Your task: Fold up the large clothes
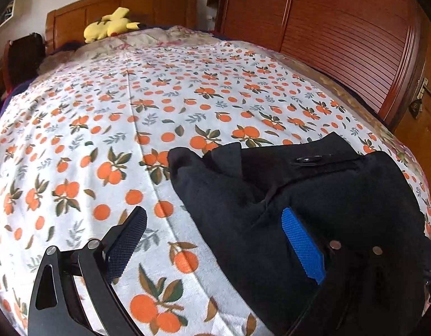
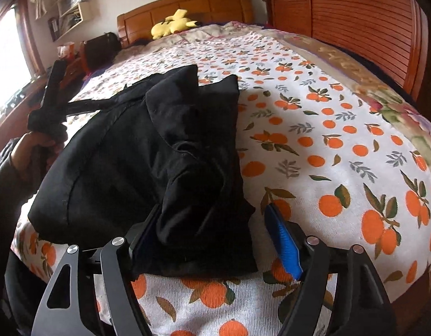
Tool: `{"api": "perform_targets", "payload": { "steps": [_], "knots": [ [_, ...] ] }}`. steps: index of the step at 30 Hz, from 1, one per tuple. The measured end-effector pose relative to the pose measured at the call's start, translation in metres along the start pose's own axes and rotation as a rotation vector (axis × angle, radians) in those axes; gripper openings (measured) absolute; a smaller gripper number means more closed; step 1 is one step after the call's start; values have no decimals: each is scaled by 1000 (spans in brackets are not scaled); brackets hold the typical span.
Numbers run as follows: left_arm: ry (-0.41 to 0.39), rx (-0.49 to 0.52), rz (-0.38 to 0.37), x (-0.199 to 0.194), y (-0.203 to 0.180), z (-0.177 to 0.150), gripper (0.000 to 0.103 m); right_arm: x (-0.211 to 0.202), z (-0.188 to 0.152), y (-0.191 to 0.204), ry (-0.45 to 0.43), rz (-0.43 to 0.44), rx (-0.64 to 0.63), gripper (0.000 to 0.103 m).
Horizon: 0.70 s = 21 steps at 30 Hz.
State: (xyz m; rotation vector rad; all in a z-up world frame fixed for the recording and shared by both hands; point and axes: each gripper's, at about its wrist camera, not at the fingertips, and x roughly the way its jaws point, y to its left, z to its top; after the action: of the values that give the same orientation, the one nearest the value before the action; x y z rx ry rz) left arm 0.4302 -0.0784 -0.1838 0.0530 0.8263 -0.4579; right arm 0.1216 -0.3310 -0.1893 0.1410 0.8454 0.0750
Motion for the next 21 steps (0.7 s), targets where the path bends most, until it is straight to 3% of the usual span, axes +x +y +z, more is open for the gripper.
{"api": "perform_targets", "payload": {
  "steps": [7,11,15,17,21],
  "knots": [
    [38,-75,-110,13,1,-3,76,4,2,0,7,22,-1,67],
    [35,-43,-85,12,-10,-3,68,4,2,3,13,56,-3,52],
    [37,-29,-83,10,-16,-3,54,0,3,5,-6,97,-9,24],
    [42,-21,-83,10,-20,-3,42,-5,5,6,-27,106,-13,17],
    [30,2,-30,3,-30,2,21,-15,13,6,-76,115,-29,13]
  ]
}}
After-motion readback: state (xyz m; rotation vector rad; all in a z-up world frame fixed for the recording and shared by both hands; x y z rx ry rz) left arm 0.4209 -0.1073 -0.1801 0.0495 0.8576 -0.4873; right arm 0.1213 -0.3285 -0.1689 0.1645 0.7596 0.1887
